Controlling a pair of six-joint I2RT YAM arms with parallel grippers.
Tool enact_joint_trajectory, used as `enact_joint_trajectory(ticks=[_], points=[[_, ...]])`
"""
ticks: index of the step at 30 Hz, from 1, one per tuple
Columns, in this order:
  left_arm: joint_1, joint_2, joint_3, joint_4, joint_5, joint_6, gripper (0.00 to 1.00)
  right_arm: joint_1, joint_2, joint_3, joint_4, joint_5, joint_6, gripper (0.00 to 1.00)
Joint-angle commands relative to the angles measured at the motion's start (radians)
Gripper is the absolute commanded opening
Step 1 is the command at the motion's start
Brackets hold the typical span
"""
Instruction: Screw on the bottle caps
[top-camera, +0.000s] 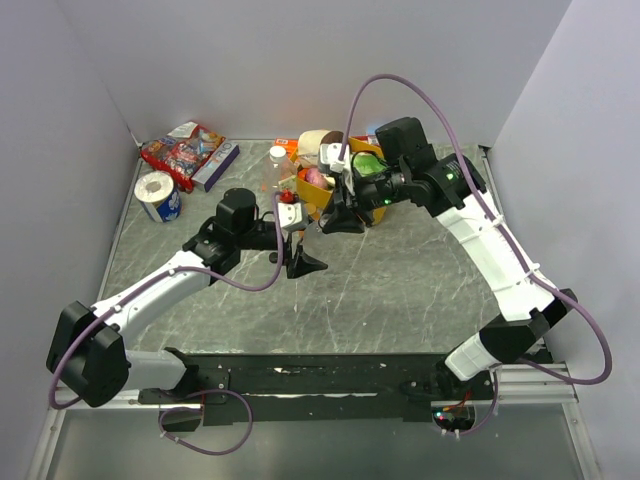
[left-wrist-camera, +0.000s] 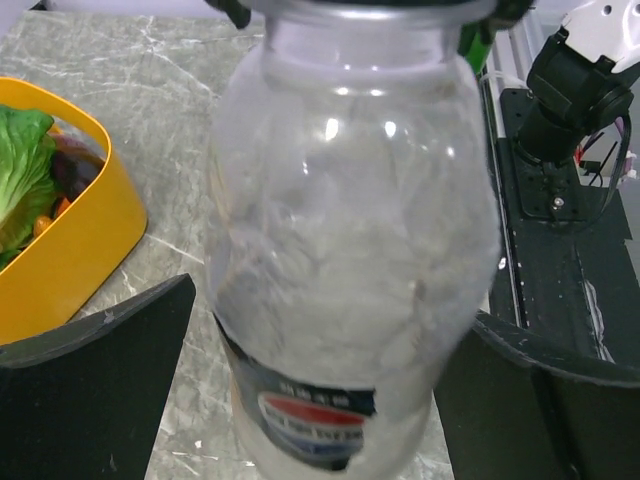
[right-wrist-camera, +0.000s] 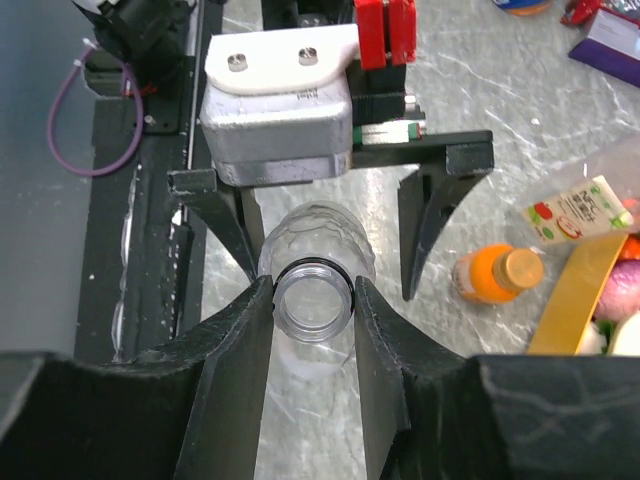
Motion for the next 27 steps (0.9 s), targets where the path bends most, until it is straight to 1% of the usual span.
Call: enact_joint_trajectory(ticks=[1,3,6,7,8,10,13,15,16,18,19,21,22,23,24,25,26,27], points=[[-0.006,-0.012,0.033,0.050,0.052,-0.014,0.98,0.016,-0.022,0.027,0.057,-0.039,0.032,0.04],[-0.006,-0.018,0.021,0.067,0.050,-0.025,0.98,0.024,-0.019,0.022,0.049,-0.029,0.023,0.04],[-0.006,-0.015,0.023,0.070,0.056,-0.024,0.93,0.028,-0.023,0.011,0.060,-0.027,0.025,0.05],[-0.006,-0.012,0.024,0.063,0.056,-0.022,0.91,0.030,-0.022,0.011,0.061,-0.024,0.028,0.05],[-0.006,-0.009,0.026,0.064,0.066,-0.027,0.85,0.030,-0.019,0.014,0.061,-0.024,0.029,0.05],[-0.006,-0.007,0.026,0.062,0.066,-0.033,0.77,0.031,-0.017,0.018,0.064,-0.015,0.028,0.06],[-0.006,-0.006,0.024,0.062,0.064,-0.034,0.73,0.034,-0.014,0.025,0.066,-0.003,0.028,0.07],[-0.006,-0.007,0.026,0.061,0.063,-0.034,0.69,0.034,-0.012,0.027,0.066,0.005,0.029,0.10],[-0.006,-0.009,0.023,0.062,0.058,-0.036,0.66,0.033,-0.009,0.025,0.070,0.011,0.032,0.20],[-0.004,-0.012,0.024,0.053,0.038,-0.031,0.62,0.033,-0.008,0.030,0.069,0.020,0.045,0.33],[-0.003,-0.019,0.026,0.047,0.026,-0.031,0.59,0.031,-0.011,0.042,0.087,0.048,0.055,0.44],[0.004,-0.032,0.030,-0.003,0.007,-0.016,0.58,0.024,-0.017,0.071,0.099,0.072,0.088,0.53],[0.007,-0.047,0.035,-0.032,-0.014,-0.010,0.56,0.007,-0.025,0.111,0.103,0.073,0.080,0.65],[0.010,-0.058,0.043,-0.060,-0.026,0.002,0.55,-0.004,-0.037,0.111,0.162,0.086,0.097,0.71],[0.022,-0.079,0.047,-0.133,-0.037,0.010,0.52,-0.022,-0.055,0.096,0.214,0.097,0.126,0.76],[0.028,-0.094,0.056,-0.166,-0.060,0.015,0.46,-0.069,-0.101,0.040,0.269,0.094,0.190,0.85],[0.037,-0.110,0.061,-0.193,-0.071,0.019,0.42,-0.096,-0.120,0.006,0.387,0.058,0.215,0.88],[0.060,-0.148,0.061,-0.245,-0.075,0.024,0.38,-0.114,-0.137,-0.037,0.418,0.042,0.229,0.89]])
